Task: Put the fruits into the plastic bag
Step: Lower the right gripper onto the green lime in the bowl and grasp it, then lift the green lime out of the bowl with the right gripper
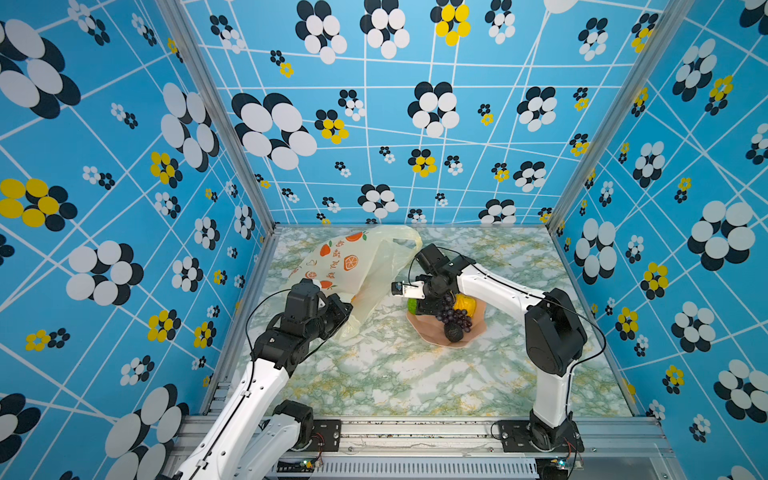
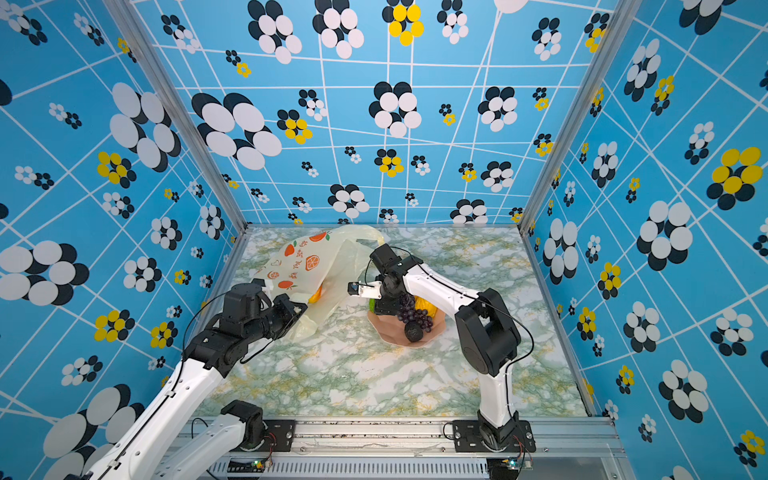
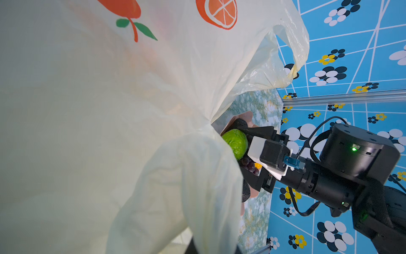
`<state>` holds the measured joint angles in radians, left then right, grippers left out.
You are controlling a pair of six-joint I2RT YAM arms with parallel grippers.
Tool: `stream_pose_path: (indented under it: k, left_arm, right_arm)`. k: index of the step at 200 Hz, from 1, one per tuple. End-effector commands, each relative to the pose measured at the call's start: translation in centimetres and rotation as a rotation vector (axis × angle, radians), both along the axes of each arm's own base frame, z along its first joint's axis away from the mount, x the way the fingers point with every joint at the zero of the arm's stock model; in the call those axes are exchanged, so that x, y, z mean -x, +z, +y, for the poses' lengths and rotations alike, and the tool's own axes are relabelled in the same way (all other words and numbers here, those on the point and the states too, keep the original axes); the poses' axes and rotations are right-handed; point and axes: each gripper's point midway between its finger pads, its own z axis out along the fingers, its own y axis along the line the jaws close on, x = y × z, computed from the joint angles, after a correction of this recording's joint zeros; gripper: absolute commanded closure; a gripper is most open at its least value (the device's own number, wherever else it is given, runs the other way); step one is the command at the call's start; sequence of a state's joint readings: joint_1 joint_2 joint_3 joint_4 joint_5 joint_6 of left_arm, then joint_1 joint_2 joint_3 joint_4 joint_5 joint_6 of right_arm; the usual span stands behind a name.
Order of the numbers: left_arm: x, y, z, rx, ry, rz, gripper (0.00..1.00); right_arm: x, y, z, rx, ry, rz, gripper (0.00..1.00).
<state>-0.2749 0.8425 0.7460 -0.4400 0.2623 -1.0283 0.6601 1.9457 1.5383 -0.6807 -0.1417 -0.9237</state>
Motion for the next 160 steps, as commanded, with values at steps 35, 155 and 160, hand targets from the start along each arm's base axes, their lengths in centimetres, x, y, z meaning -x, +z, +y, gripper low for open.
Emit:
stream_pose_path:
  k: [35,155,160]
  left_arm:
    - [-0.4,0.5,-0.1,0.008,-0.005,-0.026,1.0]
    - [-0.9,1.2,-1.0,-0.002,-0.033,-0.042,1.0]
    - [-0.9,1.2,-1.0,-0.004,-0.032,-0.044,1.0]
  right_arm:
    - [0.3,1.2,-0.8,-0.026,-0.043,-0.027,0.5]
    - [2.0,7.9,-2.1,-0.327,-0.223,-0.055,0.53]
    - [2.1,8.4,-2.3,-0.354,-0.24,-0.056,0.53]
